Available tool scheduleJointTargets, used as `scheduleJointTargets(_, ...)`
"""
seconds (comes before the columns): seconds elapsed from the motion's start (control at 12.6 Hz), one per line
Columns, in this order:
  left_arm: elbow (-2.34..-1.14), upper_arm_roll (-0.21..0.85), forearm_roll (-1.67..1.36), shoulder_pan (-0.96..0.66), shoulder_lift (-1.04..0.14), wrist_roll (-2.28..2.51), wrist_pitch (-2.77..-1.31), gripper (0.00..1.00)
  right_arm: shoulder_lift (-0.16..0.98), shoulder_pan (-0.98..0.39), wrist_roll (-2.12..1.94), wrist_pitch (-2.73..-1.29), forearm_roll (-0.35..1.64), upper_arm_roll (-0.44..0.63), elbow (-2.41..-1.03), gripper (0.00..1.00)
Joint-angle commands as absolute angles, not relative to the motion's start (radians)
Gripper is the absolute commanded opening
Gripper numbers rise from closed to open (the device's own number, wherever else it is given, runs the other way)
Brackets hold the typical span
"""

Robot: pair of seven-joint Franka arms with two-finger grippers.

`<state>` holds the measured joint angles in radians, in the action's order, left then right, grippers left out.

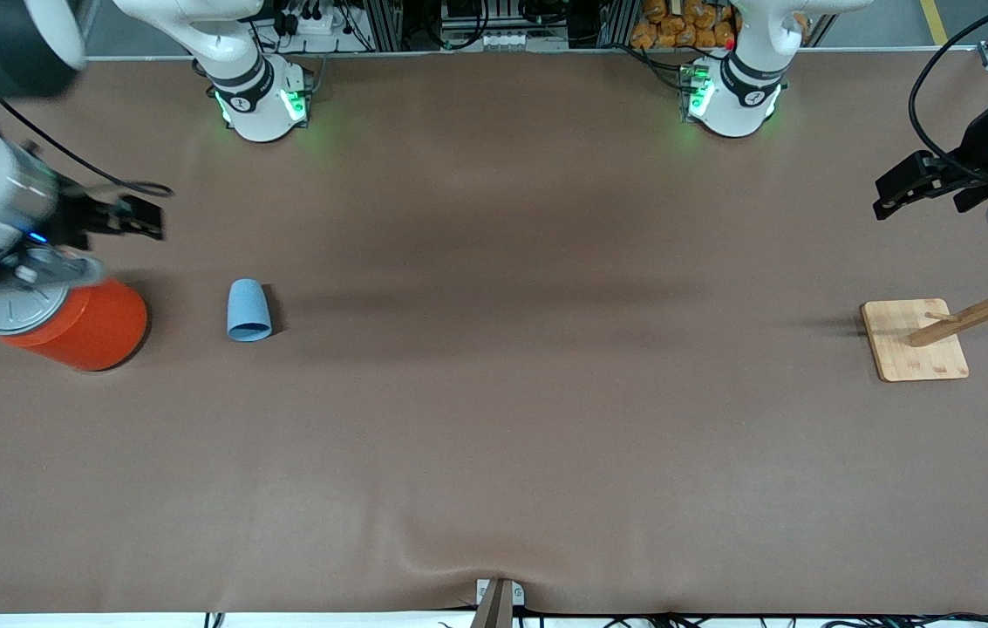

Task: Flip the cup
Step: 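Reach the right gripper toward the upside-down blue cup, then close the right gripper around the blue cup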

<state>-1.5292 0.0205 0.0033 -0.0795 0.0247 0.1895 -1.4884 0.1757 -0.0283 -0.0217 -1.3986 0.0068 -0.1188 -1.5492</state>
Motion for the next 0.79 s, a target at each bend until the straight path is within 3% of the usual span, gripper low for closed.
scheduleJointTargets(0.0,-1.511,0.026,0.002,-0.071,0.02,0.178,-1.47,1.0,0.232,-0.032,-0.02,-1.498,0.054,-0.112,-1.673,1.0)
scheduleJointTargets(0.56,-1.512,0.026,0.002,-0.071,0.02,0.178,-1.47,1.0,0.201,-0.034,-0.031,-2.004,0.046,-0.11,-2.133,1.0)
scheduleJointTargets(0.71,-1.514,0.026,0.002,-0.071,0.02,0.176,-1.47,1.0,0.207,-0.028,-0.07,-2.127,0.04,-0.11,-2.2,1.0)
